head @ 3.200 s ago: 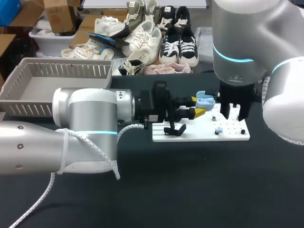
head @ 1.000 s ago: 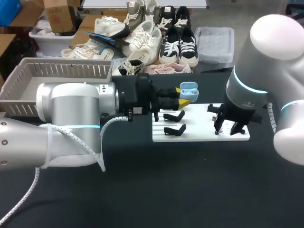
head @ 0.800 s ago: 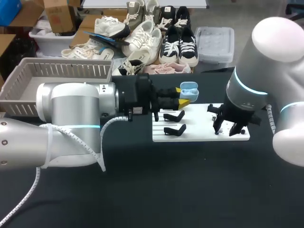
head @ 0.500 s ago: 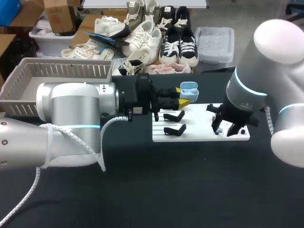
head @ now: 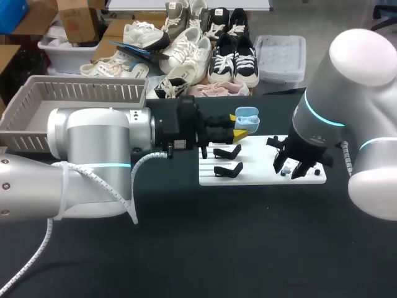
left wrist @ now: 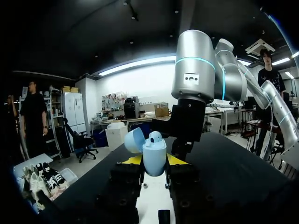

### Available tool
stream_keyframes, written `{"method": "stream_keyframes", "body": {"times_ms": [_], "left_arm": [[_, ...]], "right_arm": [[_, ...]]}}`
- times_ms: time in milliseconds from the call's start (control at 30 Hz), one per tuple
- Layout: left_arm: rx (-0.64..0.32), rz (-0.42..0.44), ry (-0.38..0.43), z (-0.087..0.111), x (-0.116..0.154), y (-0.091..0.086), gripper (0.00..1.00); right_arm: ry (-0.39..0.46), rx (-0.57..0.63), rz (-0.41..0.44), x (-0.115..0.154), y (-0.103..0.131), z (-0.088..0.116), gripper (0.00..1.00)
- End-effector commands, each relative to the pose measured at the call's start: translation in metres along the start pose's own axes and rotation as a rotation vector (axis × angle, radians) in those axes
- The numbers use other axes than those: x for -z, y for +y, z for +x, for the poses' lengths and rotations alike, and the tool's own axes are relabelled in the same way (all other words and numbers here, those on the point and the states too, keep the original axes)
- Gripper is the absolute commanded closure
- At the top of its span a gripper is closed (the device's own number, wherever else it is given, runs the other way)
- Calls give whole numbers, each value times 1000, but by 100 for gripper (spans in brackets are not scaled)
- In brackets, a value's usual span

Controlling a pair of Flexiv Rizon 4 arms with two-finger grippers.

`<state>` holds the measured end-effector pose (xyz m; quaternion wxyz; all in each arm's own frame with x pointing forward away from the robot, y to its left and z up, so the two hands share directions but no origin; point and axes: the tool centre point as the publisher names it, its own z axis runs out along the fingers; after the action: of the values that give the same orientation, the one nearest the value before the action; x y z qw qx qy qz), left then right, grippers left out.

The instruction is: Pick up each earbud case from the left stands, insert the matching earbuds, close the lid, and place the case in the box.

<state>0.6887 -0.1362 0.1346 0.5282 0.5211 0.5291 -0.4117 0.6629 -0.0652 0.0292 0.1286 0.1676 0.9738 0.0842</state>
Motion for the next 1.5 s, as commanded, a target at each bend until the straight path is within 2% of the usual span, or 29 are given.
{"method": "stream_keyframes", "body": {"times_ms": [33, 333, 467, 1100, 1467, 1500], "left_arm": [[0, -1, 1, 0, 0, 0, 100], [0, -1, 1, 0, 0, 0, 100], [0, -1, 1, 0, 0, 0, 100], [0, -1, 1, 0, 0, 0, 100], [0, -1, 1, 0, 0, 0, 100], [0, -1, 1, 0, 0, 0, 100]], "right_arm": [[-6, -7, -1, -2, -2, -1, 65], [6, -20, -11, -7, -7, 0, 65], [15, -23, -8, -9, -8, 1, 71], [8, -15, -17, -7, -6, -5, 68], [11, -9, -17, -9, -3, -5, 85], [11, -8, -17, -9, -3, -5, 91]]}}
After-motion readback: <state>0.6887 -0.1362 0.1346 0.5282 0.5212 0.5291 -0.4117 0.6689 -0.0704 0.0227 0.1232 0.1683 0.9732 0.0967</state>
